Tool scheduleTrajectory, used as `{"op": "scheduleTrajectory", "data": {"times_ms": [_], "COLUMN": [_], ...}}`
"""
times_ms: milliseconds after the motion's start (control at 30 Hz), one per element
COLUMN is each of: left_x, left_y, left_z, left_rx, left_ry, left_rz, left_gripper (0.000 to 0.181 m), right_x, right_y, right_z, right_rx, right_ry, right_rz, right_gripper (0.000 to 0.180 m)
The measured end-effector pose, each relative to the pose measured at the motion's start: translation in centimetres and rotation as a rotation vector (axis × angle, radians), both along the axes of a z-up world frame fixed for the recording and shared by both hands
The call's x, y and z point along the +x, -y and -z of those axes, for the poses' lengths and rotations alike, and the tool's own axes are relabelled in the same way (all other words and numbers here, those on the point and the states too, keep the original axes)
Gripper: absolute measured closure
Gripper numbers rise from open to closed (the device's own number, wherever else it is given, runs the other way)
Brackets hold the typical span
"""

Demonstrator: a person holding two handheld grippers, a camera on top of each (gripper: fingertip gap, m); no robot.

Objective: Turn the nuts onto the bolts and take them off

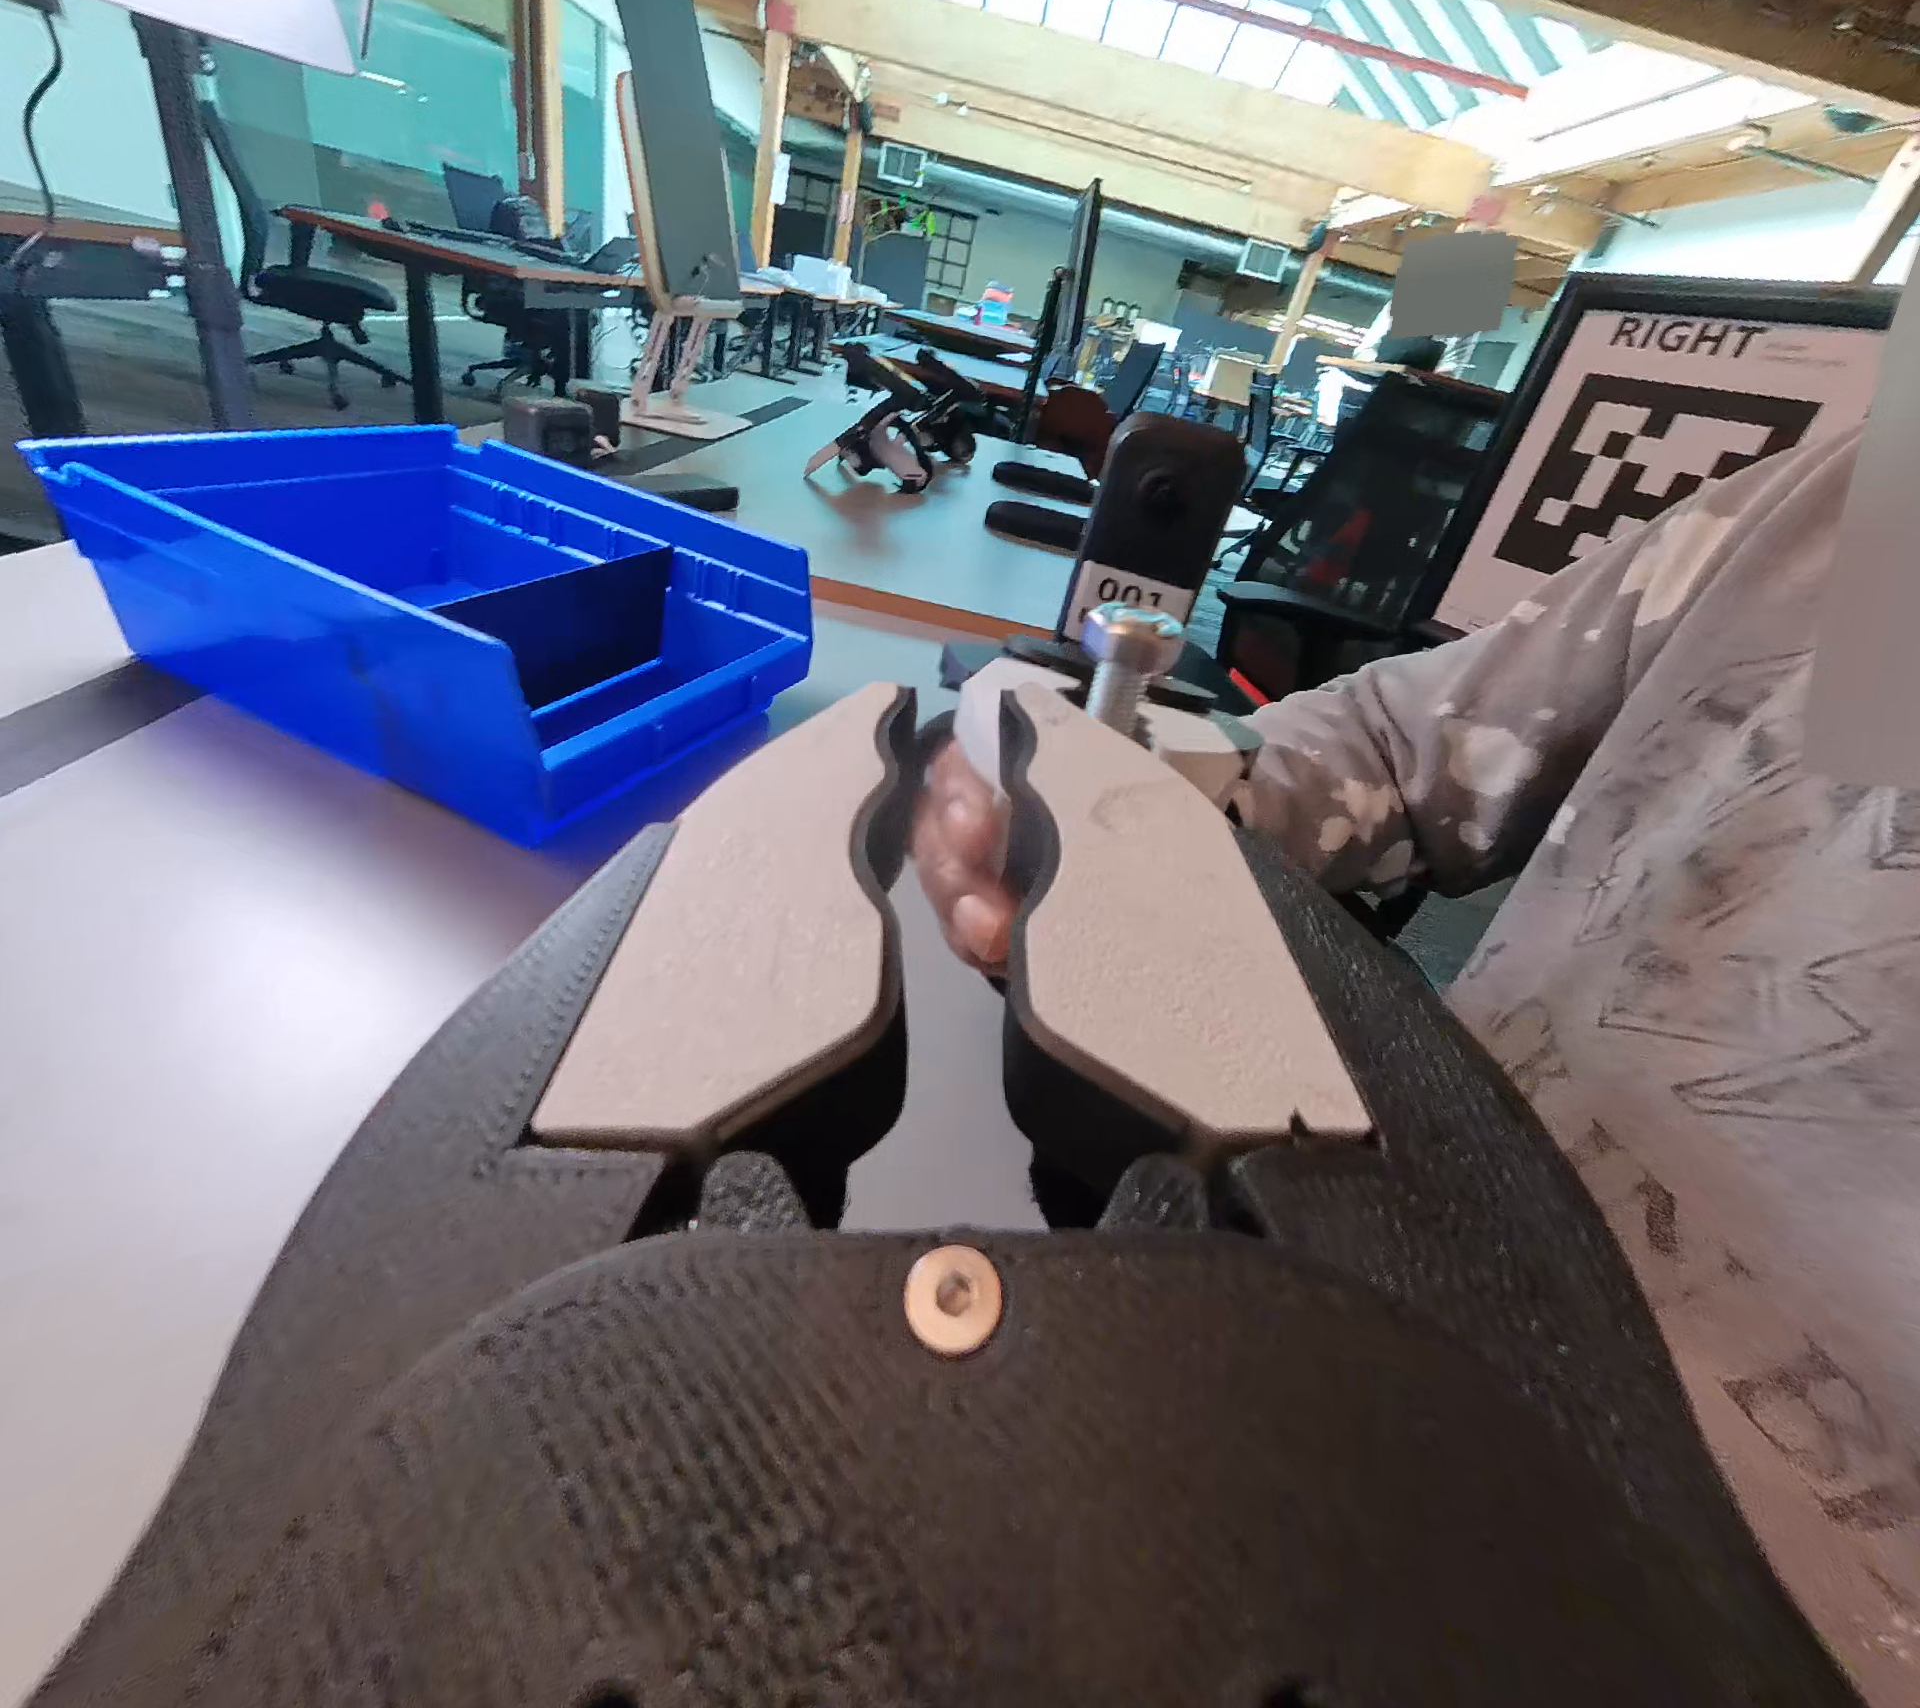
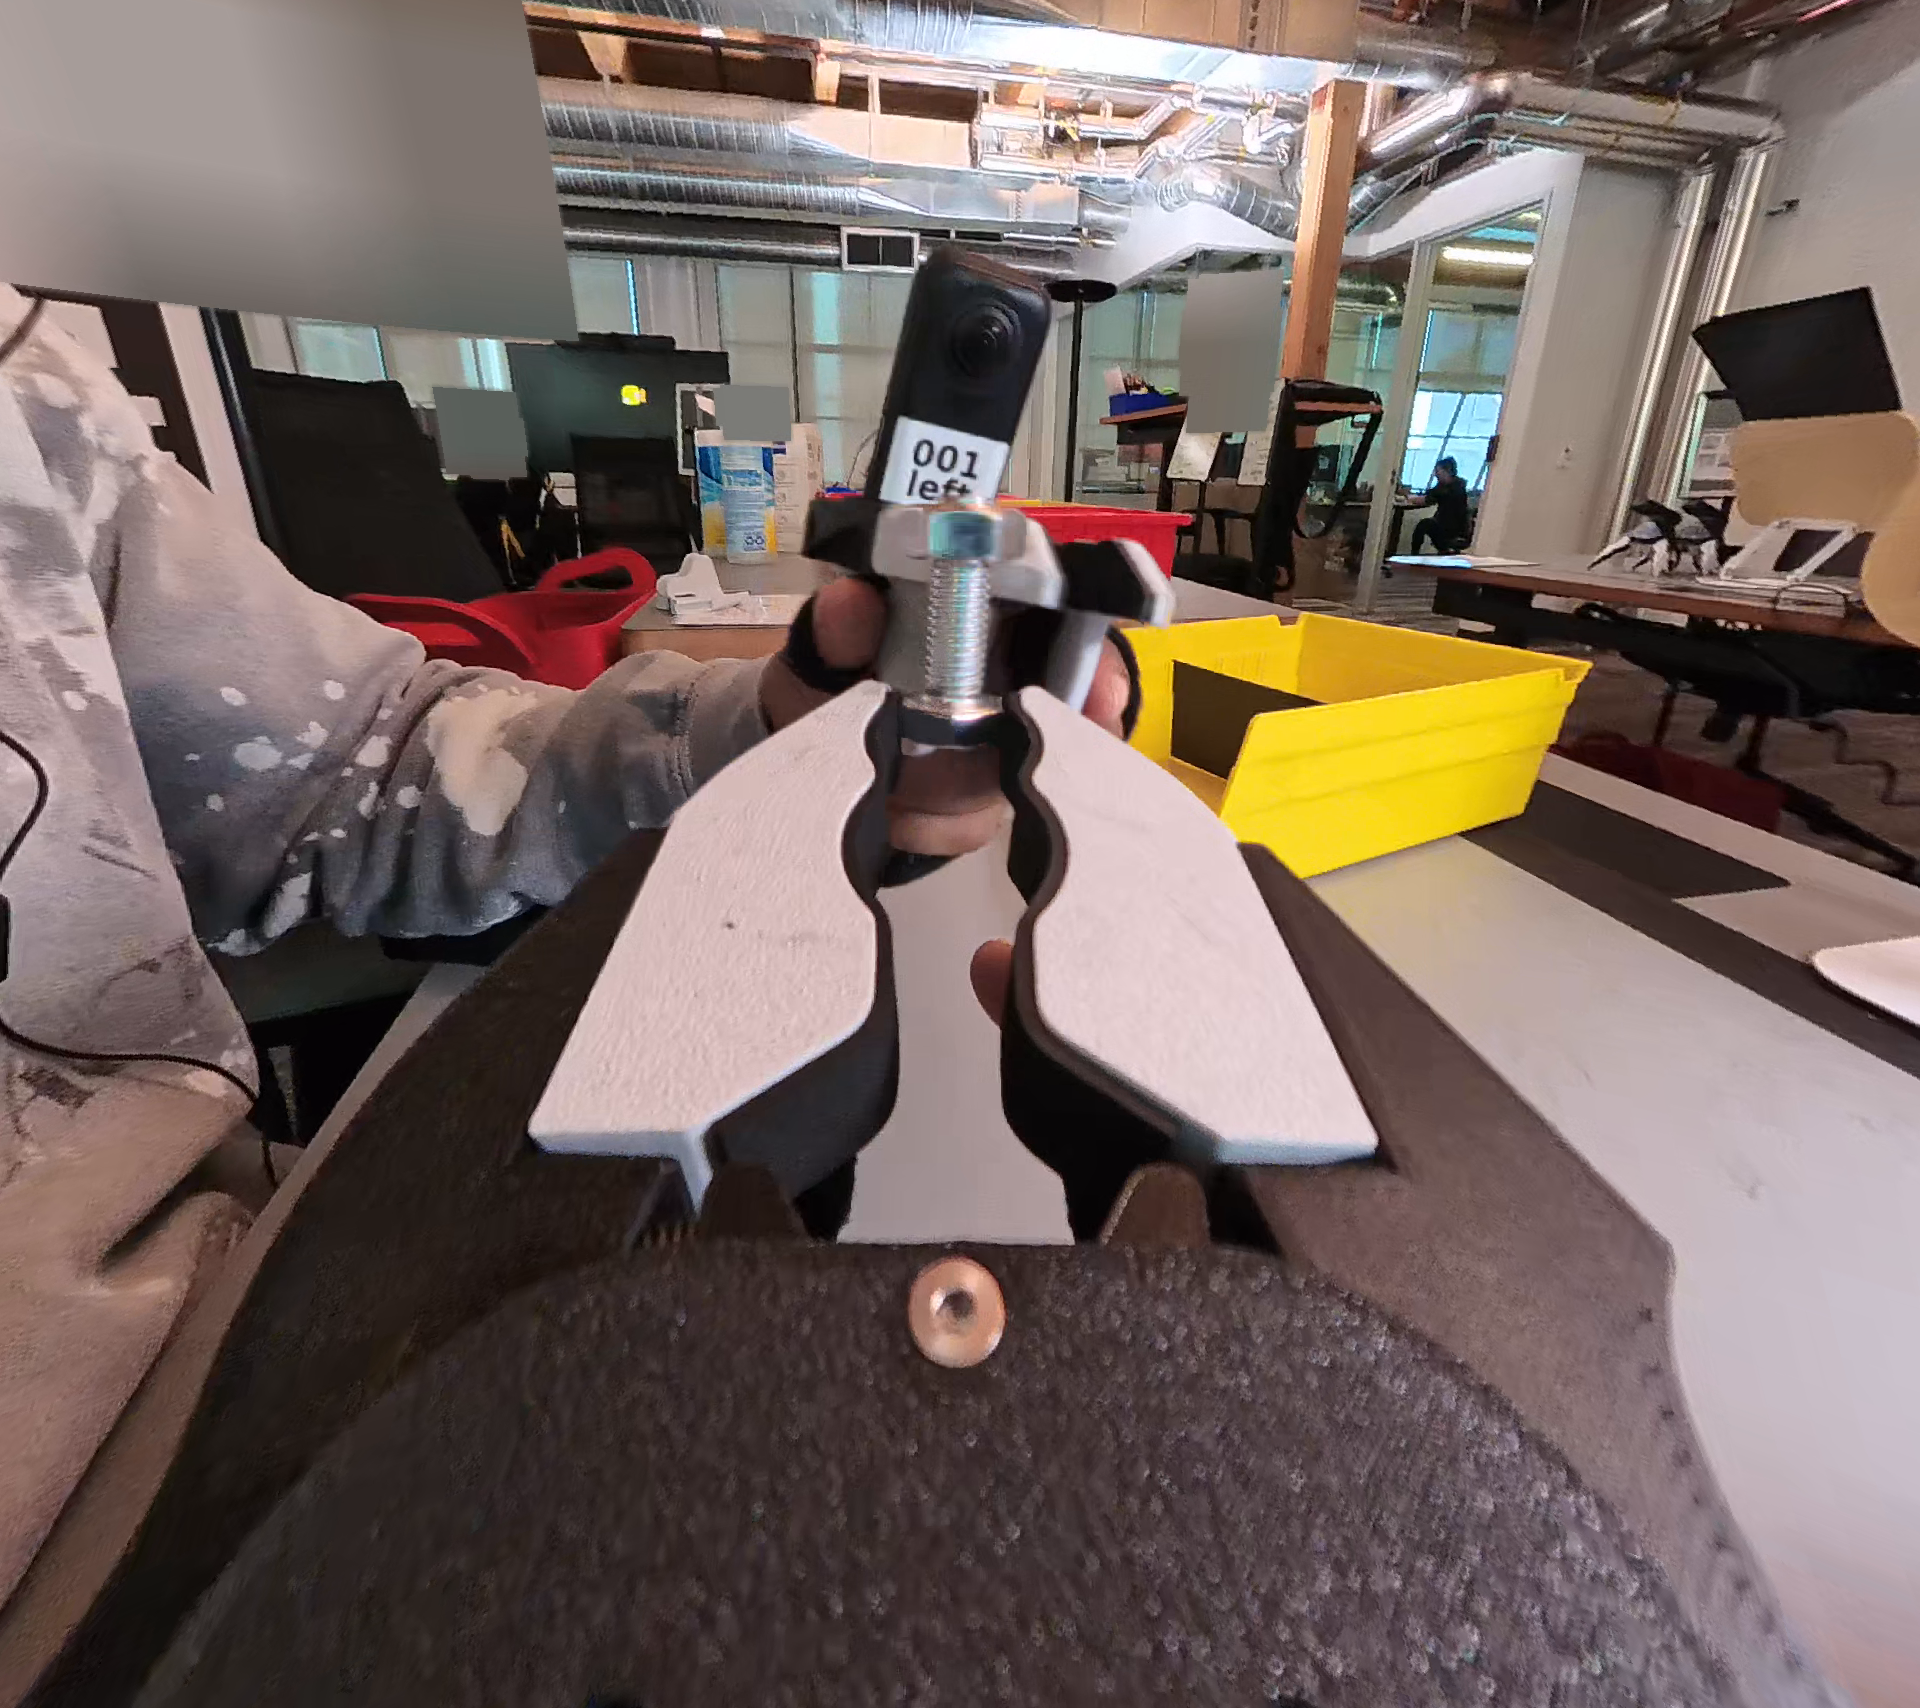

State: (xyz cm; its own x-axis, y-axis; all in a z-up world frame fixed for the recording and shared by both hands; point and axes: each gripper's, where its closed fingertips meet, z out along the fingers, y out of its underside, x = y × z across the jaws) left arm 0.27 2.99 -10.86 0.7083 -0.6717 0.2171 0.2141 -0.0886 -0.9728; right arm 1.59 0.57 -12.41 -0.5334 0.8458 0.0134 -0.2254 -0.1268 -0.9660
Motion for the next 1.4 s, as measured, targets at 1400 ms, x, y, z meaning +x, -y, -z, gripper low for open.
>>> {"op": "scheduleTrajectory", "data": {"times_ms": [1400], "left_x": [-0.8], "left_y": [-0.7], "left_z": [0.5], "left_rx": [-0.045], "left_ry": [-0.029], "left_rz": [-0.089], "left_gripper": [0.172], "right_x": [0.2], "right_y": [-0.8], "right_z": [-0.8], "right_rx": [-0.04], "right_ry": [-0.026], "right_rz": [0.016], "right_gripper": [0.162]}}
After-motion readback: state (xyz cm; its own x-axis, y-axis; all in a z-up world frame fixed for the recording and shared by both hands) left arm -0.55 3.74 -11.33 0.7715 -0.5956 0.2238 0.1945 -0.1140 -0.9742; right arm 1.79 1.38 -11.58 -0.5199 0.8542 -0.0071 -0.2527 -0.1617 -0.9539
